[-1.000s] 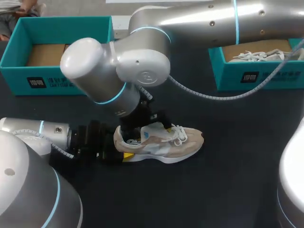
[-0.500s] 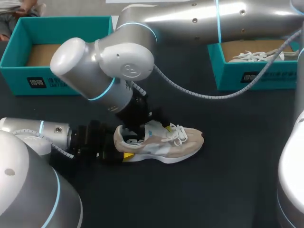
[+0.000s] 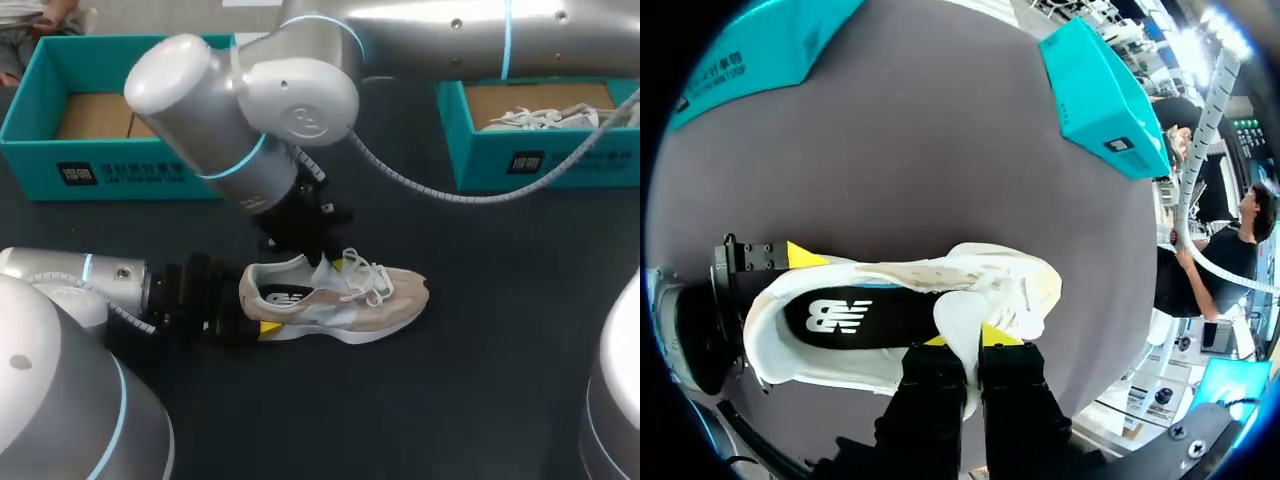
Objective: Take the shoe out of the shoebox, open the shoe tongue, remove and reinsert the insole, then place the shoe into the shoebox
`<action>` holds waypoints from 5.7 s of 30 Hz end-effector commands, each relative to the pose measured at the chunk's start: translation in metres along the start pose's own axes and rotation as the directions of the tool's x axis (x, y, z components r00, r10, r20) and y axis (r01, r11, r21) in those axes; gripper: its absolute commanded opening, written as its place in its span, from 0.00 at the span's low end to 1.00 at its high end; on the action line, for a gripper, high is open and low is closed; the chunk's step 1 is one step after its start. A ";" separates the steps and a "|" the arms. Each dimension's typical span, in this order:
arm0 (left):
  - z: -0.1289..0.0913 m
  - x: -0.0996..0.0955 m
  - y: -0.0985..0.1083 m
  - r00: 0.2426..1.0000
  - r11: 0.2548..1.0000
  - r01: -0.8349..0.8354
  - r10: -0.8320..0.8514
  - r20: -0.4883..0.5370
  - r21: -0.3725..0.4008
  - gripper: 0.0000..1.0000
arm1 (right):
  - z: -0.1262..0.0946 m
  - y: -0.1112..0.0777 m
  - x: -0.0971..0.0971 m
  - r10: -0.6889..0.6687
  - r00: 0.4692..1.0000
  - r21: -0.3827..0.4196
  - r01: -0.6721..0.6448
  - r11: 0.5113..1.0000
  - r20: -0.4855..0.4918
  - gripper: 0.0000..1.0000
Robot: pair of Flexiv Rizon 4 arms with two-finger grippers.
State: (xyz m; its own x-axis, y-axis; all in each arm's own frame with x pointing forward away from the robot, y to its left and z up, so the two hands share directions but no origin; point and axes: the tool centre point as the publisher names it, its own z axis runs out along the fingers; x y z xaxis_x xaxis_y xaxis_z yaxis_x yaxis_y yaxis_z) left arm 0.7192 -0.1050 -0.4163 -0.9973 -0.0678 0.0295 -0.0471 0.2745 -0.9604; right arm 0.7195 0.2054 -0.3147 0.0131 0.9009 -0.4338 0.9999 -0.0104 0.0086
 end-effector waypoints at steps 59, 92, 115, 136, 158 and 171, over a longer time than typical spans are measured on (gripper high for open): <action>0.000 0.002 0.003 1.000 1.000 0.000 0.000 0.000 -0.003 0.00 | 0.054 0.013 -0.089 0.267 0.883 -0.086 -0.322 0.943 -0.386 1.00; 0.000 0.002 0.003 1.000 1.000 0.000 0.000 0.000 -0.003 0.00 | -0.128 0.013 -0.030 -0.799 0.588 -0.473 0.674 0.568 -0.122 0.00; 0.000 0.002 0.003 1.000 1.000 0.000 0.000 0.000 -0.003 0.00 | -0.131 0.006 -0.016 -0.868 0.495 -0.450 0.769 0.454 -0.029 0.00; 0.000 0.002 0.003 1.000 1.000 0.000 0.000 0.000 -0.003 0.00 | -0.032 -0.007 0.053 -0.928 0.354 -0.412 0.833 0.369 -0.115 0.00; 0.000 0.002 0.003 1.000 1.000 0.000 0.000 0.000 -0.003 0.00 | 0.034 0.011 0.058 -0.971 0.227 -0.382 0.893 0.237 -0.072 0.00; 0.000 0.002 0.003 1.000 1.000 0.000 0.000 0.000 -0.003 0.00 | 0.045 0.017 0.048 -0.967 0.244 -0.390 0.885 0.255 -0.079 0.42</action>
State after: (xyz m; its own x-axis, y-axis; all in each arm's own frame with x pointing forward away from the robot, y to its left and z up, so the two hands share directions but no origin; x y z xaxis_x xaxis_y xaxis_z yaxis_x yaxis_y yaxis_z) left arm 0.7192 -0.1049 -0.4163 -0.9973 -0.0677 0.0296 -0.0472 0.2745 -0.9604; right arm 0.7356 0.2333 -0.3738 -0.9627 0.2661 -0.0498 0.2681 0.9625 -0.0411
